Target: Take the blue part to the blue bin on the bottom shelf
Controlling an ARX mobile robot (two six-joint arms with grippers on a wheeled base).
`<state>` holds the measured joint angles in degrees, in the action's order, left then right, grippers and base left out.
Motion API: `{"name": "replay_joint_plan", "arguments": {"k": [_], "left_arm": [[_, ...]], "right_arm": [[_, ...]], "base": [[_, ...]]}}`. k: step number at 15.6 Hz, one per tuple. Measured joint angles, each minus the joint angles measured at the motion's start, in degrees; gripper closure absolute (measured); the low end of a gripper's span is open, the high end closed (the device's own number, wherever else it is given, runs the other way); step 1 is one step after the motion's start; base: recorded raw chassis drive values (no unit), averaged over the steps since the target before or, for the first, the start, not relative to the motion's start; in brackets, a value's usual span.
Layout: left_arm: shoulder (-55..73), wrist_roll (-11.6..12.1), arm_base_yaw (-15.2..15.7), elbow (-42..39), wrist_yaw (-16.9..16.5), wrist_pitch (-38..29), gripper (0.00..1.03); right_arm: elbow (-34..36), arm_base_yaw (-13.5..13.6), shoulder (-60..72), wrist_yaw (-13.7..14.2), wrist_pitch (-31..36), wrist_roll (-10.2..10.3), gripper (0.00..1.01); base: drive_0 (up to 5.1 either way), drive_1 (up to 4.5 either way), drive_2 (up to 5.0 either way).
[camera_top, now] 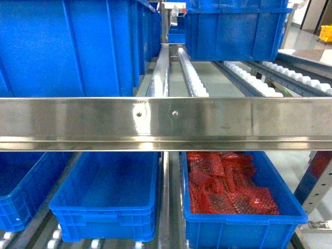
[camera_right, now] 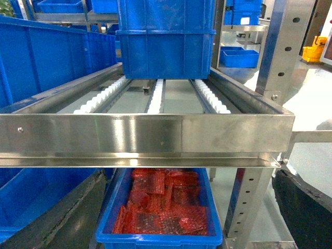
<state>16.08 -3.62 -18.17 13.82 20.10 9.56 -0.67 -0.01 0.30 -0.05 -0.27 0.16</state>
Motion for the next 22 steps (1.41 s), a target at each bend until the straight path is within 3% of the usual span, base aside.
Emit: {"name": "replay_joint_plan", "arguments": {"k": [22], "left_arm": [[0.0,0.0,0.0,0.0,0.0,0.0,0.6]], "right_arm": [[0.0,0.0,0.0,0.0,0.0,0.0,0.03]], "base": [[0.0,0.0,0.0]]}}
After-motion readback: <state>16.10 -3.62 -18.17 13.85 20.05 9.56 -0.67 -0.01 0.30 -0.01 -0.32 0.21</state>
